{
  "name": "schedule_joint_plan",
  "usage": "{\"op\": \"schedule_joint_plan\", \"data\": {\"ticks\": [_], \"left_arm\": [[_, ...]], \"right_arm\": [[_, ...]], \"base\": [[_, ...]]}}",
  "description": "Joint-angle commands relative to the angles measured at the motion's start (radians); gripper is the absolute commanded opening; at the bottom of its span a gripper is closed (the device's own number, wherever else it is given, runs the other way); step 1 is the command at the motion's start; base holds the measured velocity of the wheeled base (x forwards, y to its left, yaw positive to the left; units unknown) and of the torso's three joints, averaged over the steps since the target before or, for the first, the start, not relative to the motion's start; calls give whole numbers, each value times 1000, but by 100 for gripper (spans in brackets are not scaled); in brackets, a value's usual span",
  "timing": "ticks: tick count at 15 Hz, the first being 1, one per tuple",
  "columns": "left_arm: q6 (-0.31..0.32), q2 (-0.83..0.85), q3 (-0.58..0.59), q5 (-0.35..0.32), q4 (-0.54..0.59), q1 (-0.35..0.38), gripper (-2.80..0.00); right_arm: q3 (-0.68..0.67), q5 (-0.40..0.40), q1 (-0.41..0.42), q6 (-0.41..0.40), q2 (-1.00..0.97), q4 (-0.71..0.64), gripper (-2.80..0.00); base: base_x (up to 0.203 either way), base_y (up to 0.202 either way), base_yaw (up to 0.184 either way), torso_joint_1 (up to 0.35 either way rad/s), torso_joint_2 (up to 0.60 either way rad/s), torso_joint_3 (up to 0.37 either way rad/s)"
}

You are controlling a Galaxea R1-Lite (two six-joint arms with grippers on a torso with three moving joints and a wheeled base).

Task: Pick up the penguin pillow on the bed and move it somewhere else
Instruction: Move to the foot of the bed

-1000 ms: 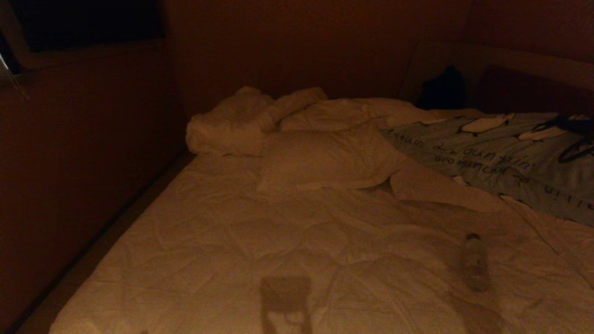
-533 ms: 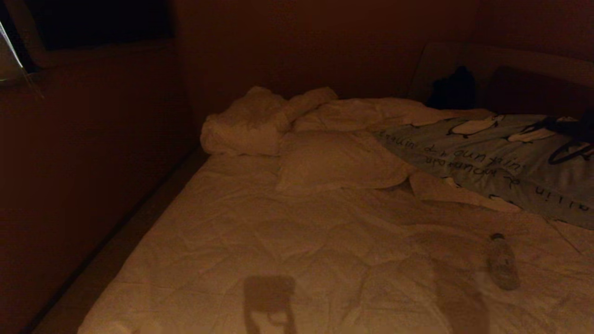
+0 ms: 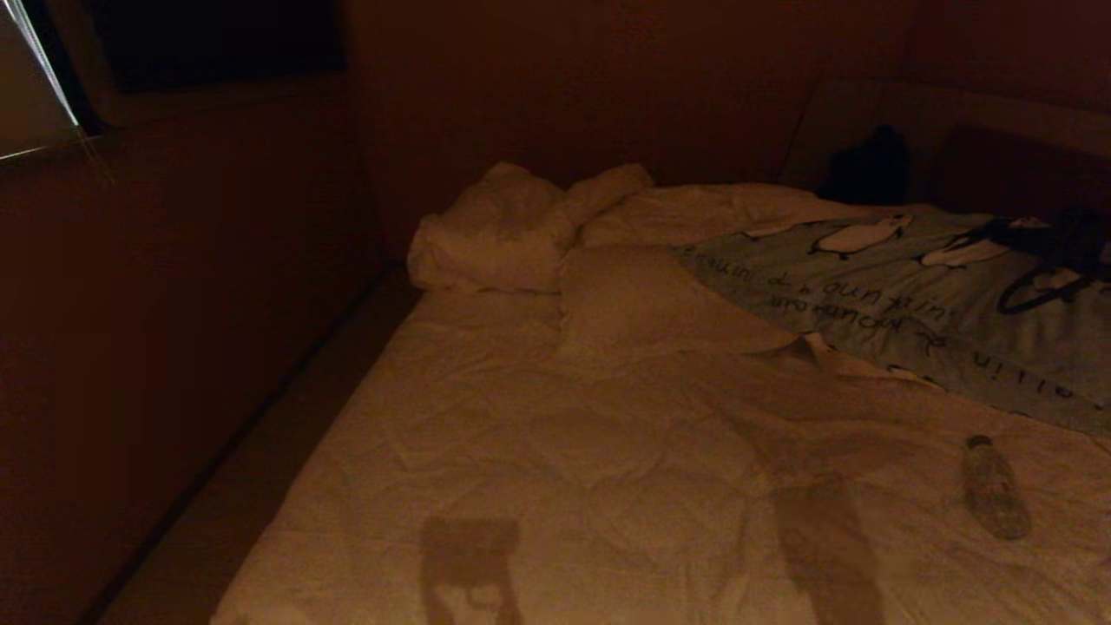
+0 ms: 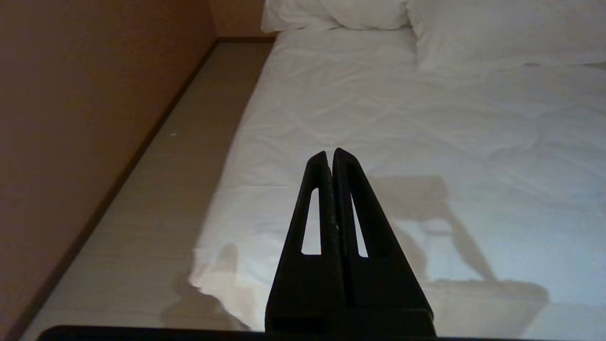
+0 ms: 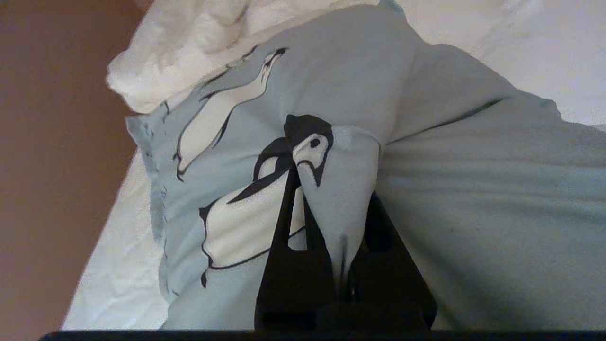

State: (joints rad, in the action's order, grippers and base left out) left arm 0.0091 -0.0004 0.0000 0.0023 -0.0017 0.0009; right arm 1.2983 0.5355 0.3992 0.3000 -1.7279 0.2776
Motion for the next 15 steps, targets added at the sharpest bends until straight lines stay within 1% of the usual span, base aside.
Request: {"op": "schedule_joint_plan", "data": {"ticks": [1,5,10,13,15], "left_arm": [[0,0,0,1,0,1,-280],[0,0,0,1,0,1,-280],[0,0,0,1,0,1,-280],[0,0,0,1,0,-1,-280],[0,0,0,1,0,0,-280]], "right_arm": [[-6,-35,-32,1,2,0,-280],[-17,-186,-149,2,-2,1,-280],[-40,-281,-259,4,-12,1,-280],[-60,-317,-336,2,-23,2,-280],[-72,-370,-384,1,-42,3,-280]], "base": [[0,192,3,1,2,4],[0,195,0,1,3,4],[0,193,-1,2,2,1],[0,195,-2,3,5,4],[0,196,1,7,2,-1]]}}
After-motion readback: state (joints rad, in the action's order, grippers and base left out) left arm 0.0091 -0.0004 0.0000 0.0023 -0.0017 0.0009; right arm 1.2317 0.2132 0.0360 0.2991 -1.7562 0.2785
